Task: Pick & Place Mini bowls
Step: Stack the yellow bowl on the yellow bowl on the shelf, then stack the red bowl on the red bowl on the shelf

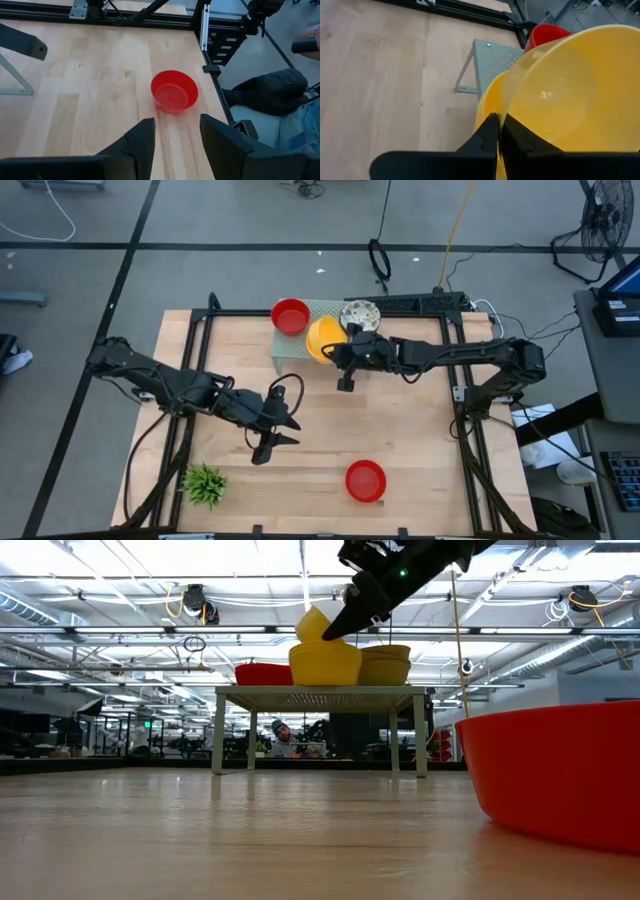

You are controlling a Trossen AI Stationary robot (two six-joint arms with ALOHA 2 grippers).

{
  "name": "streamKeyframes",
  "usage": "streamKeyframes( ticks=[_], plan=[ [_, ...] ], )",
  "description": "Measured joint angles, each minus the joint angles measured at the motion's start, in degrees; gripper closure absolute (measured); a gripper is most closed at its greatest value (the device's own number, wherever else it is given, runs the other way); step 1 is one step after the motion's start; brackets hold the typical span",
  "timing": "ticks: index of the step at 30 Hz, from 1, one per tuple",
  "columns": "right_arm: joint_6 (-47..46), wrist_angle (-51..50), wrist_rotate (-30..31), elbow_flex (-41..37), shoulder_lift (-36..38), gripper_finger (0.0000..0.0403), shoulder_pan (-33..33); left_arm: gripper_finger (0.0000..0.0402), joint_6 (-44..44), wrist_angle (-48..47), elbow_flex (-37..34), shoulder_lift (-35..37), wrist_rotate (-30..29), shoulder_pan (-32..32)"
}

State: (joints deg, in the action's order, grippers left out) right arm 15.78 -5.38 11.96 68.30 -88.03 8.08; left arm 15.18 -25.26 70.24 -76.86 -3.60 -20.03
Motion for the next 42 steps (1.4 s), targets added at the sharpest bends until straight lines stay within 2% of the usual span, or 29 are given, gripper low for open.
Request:
streamKeyframes(
  ticks=[7, 15, 21, 26, 29, 33, 36, 39, 42],
  plan=[
    [1.12, 4.77, 0.05, -1.78, -0.02, 0.0373, 0.06, 0.0243, 0.02, 0.0, 0.0, 0.0, 0.0, 0.0],
    [3.83, 8.24, 0.18, -1.78, 0.08, 0.0314, 0.06, 0.0243, 0.03, 0.0, 0.0, 0.0, 0.0, 0.0],
    [6.1, 9.37, 0.18, -1.8, 3.3, 0.0273, -0.01, 0.0243, 0.04, -0.28, 0.0, 0.0, 0.0, 0.0],
    [1.99, 7.13, -0.26, -1.8, 7.49, 0.0262, -2.35, 0.0243, -1.03, -0.34, 0.0, 0.0, 0.02, 0.0],
    [-2.56, 3.74, -5.85, -1.8, 9.43, 0.0266, -4.69, 0.0243, -4.08, -2.06, 0.04, 0.0, 0.02, 0.0],
    [-10.33, 0.27, -18.39, -1.8, 10.76, 0.0275, -8.1, 0.0243, -8.8, -5.16, 0.04, -0.08, 0.04, 0.37],
    [-16.21, -0.83, -25.87, -1.8, 10.87, 0.0279, -11.07, 0.0243, -10.36, -3.83, -0.14, -0.82, 0.03, 0.94],
    [-20.55, -3.35, -27.64, -1.8, 10.8, 0.0281, -14.78, 0.0243, -10.6, -4.19, -0.42, -1.45, 0.04, 1.05],
    [-23.12, -6.29, -23.98, -2.86, 10.82, 0.0281, -18.53, 0.0243, -10.6, -5.1, -0.4, -2.48, -0.63, 1.07]
  ],
)
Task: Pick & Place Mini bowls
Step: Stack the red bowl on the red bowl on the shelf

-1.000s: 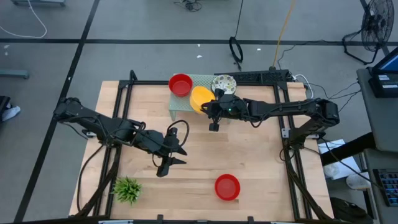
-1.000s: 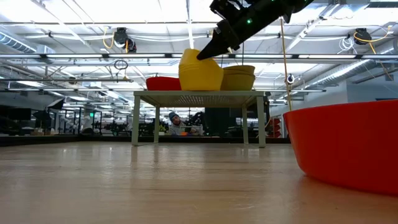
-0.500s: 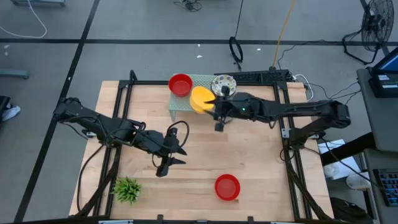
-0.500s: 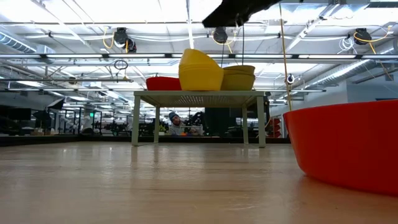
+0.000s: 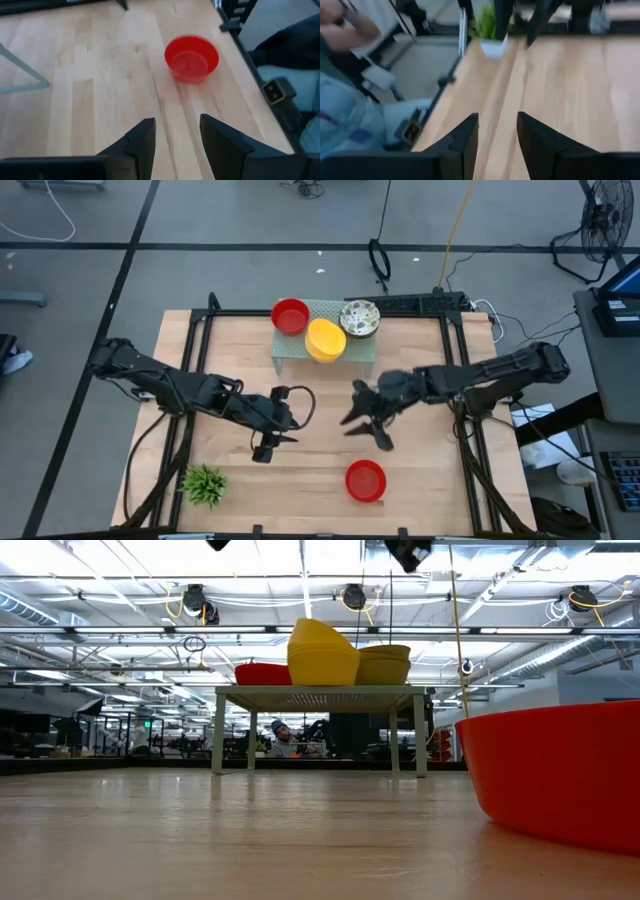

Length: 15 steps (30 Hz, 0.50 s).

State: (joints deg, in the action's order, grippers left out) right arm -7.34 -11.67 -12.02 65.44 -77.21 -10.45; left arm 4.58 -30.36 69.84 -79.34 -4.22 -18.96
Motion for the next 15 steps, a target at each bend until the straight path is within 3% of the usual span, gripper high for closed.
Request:
streamKeyframes(
  ticks=[4, 11, 15],
  plan=[
    [-5.33, -4.41, 4.42, -3.15, -0.04, 0.028, -4.39, 0.0243, -1.39, 1.13, 0.07, -2.08, -0.35, -0.28],
    [-18.1, -5.76, 4.42, -10.86, -0.09, 0.028, -10.47, 0.0243, -8.47, 8.97, 0.03, -10.09, -0.27, -0.3],
    [-21.83, -1.23, 4.51, -14.83, -0.04, 0.028, -13.03, 0.0243, -14.49, 14.84, 0.02, -15.05, 1.45, -0.35]
  ],
)
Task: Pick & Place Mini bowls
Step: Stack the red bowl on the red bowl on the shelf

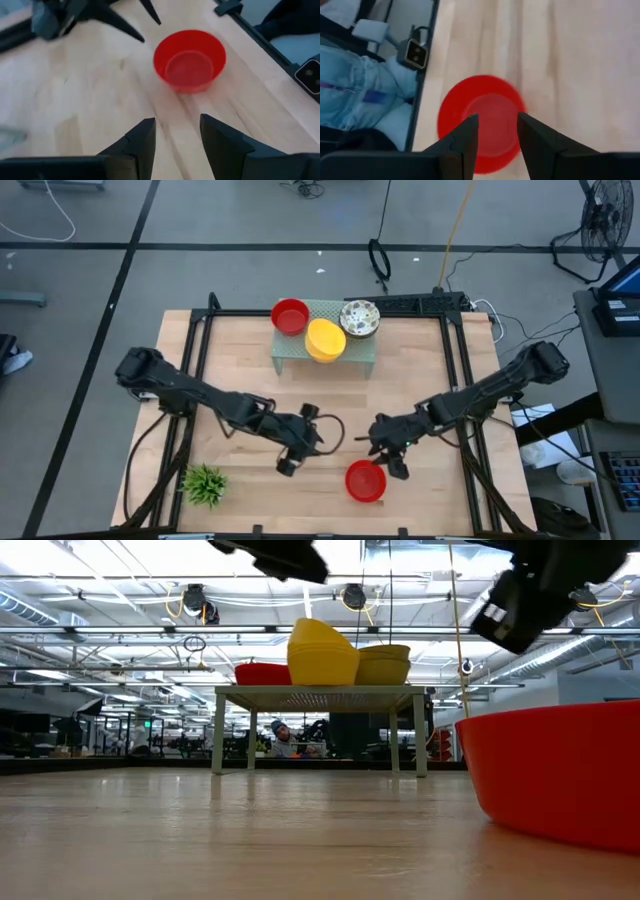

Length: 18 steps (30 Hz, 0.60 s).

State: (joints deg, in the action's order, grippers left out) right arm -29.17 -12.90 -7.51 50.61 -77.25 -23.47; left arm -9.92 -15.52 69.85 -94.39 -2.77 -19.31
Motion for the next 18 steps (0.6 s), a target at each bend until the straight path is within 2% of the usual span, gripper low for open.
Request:
streamKeyframes(
  ticks=[6, 11, 18],
  plan=[
    [-0.84, 12.59, 0.26, -5.09, 0.0, 0.028, -2.83, 0.0242, -4.97, 10.75, -0.01, -7.86, 4.32, -0.09],
    [-2.21, 15.64, 0.25, -5.55, 0.02, 0.028, -4.76, 0.0227, -8.7, 18.99, -0.03, -13.67, 8.15, -1.01],
    [-3.59, 15.71, 0.53, -5.55, 0.02, 0.028, -7.6, 0.0177, -12.37, 22.82, -0.03, -15.44, 6.94, -3.31]
  ],
)
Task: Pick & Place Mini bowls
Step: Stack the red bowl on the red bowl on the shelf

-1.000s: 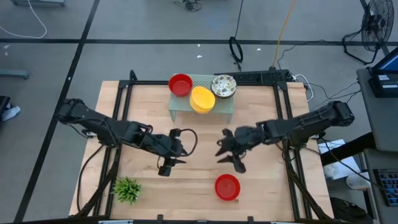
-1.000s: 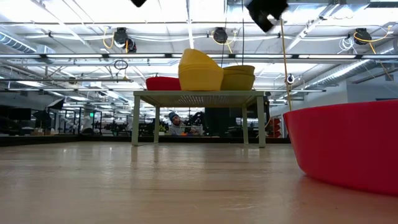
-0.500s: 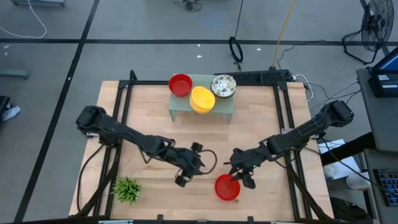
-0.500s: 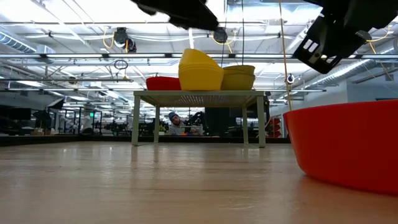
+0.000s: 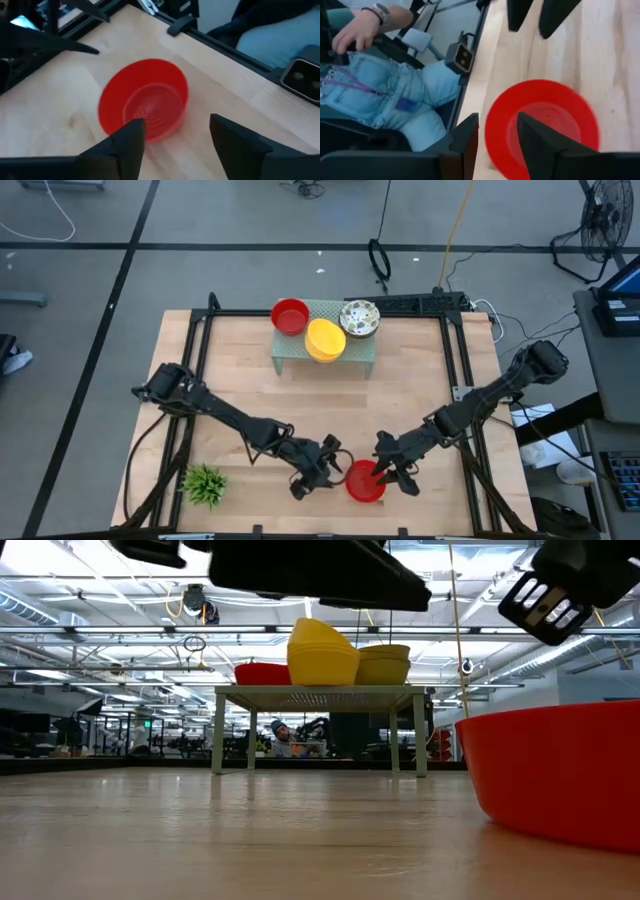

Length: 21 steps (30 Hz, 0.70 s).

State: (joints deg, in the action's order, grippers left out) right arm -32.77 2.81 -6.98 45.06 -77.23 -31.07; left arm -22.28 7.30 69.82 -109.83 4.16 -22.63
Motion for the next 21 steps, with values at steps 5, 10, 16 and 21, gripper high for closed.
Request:
streamKeyframes(
  ticks=[5, 10, 16, 21],
  plan=[
    [-0.05, 0.37, 6.28, 0.0, 0.0, 0.028, -2.72, 0.0159, -2.65, -1.16, 0.0, 0.6, 1.21, -1.68],
    [-1.47, 1.5, 11.48, 0.0, -0.87, 0.028, -5.8, 0.0158, -2.01, -1.74, 0.0, 0.01, 0.15, -2.41],
    [-2.51, 8.1, 20.25, 0.04, -6.9, 0.028, -9.58, 0.0158, 0.67, -1.91, 0.02, 0.06, -1.27, -3.34],
    [-2.02, 9.28, 20.95, 0.26, -10.33, 0.028, -11.25, 0.0158, 3.36, -2.66, 0.0, 0.06, -1.29, -4.25]
  ],
)
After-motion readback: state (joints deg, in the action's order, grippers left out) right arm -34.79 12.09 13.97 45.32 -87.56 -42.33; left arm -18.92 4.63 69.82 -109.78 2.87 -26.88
